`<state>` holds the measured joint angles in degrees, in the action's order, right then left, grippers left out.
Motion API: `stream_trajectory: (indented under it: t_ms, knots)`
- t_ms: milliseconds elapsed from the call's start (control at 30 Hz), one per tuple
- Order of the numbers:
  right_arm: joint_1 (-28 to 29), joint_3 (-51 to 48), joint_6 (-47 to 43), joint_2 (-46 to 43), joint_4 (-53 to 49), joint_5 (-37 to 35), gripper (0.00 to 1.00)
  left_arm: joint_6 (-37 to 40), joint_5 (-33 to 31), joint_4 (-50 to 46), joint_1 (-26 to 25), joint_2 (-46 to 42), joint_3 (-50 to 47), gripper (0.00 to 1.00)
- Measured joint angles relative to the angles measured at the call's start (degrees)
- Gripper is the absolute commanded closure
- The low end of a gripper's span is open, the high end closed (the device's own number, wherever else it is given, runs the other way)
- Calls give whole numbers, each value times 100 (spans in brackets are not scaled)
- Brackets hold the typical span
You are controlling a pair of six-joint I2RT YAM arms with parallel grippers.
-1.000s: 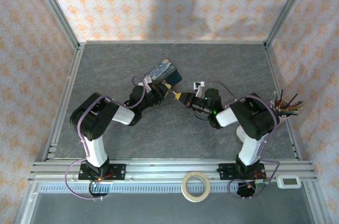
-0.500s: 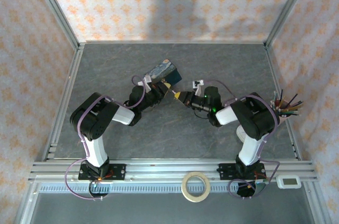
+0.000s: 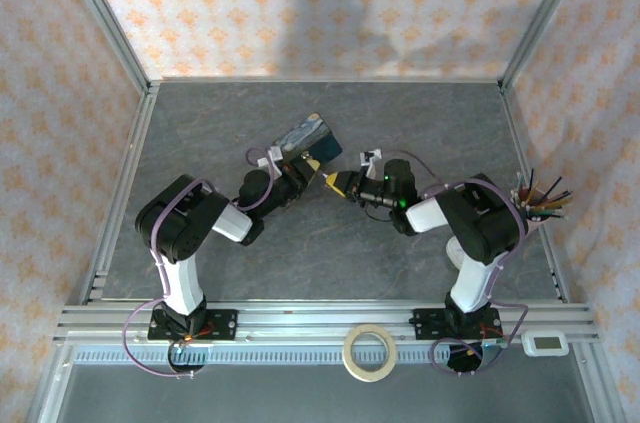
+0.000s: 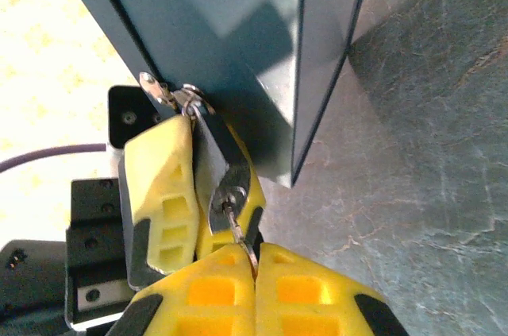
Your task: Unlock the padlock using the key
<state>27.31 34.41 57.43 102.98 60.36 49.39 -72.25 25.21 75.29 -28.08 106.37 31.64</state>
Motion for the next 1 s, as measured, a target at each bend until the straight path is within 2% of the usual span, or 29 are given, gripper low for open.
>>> stream_trajectory:
  t_ms: [233,700,800,1000]
  knots:
    - [-4,66,396,162,199,66,100,-17,22,83,-42,24,-31,100]
    - [-11,98,511,208,273,74,100,-28,-33,107,-42,33,-31,100]
    - [-28,94,942,358,664,170,100,28,-37,210,-42,35,-31,100]
    - [-90,9,2568,717,1862,400,100,122,24,907,-37,323,-31,100]
